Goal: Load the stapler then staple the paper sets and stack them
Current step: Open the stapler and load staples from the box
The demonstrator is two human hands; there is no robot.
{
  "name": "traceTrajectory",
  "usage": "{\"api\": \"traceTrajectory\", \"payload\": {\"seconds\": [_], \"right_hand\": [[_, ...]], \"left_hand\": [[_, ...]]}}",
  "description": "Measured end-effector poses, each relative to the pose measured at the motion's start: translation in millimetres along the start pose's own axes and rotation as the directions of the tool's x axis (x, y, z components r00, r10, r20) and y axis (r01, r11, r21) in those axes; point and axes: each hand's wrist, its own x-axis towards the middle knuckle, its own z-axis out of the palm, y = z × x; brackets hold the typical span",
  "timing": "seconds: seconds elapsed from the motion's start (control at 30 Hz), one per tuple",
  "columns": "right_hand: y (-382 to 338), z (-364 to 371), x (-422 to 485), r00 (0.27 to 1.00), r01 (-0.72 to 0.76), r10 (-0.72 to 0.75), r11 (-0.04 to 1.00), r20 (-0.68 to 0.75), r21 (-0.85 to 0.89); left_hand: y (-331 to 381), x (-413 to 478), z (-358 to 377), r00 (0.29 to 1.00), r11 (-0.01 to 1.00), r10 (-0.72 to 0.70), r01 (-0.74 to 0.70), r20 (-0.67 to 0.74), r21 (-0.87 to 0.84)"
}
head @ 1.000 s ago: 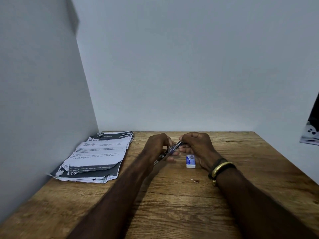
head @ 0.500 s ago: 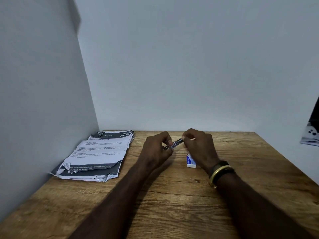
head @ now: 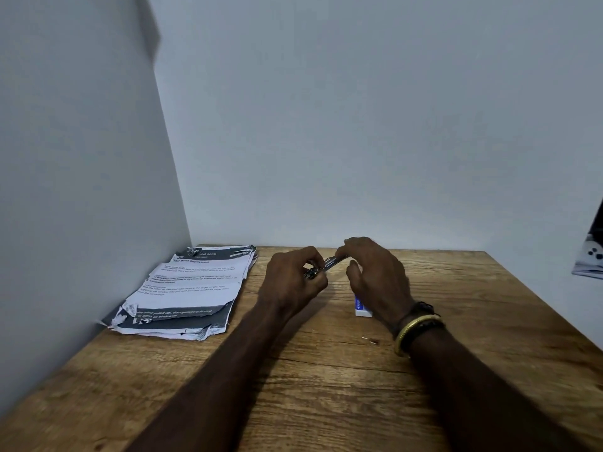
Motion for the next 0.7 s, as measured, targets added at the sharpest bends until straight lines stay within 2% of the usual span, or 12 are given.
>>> {"api": "traceTrajectory", "payload": {"seconds": [0.23,0.4,0.57,0.7], "right_hand": [[-0.6,3.1,-1.1,0.996,0.010,-0.014,0.999,0.088,0.042],[1.7,1.9,-1.1,1.000,0.013,-0.014,0.996,0.012,0.092],[1.0,3.5,-1.6,0.999,0.005,0.000,0.991,0.039,-0.132],[-4.9,5.0,1.7,0.997,0.036,-0.021,0.976,0.073,-0.216]], "left_hand": [[-3.0,0.8,-1.1,1.000,0.999,-0.024,0.024,-0.005,0.030],[-3.4,1.7,-1.5,1.000,0.999,-0.005,0.005,-0.001,0.039],[-1.4,2.2,-1.4,0.999,0.996,0.044,-0.046,0.028,0.082],[0.2,1.6,-0.3,0.997,0.989,0.060,-0.065,0.039,0.136]]}}
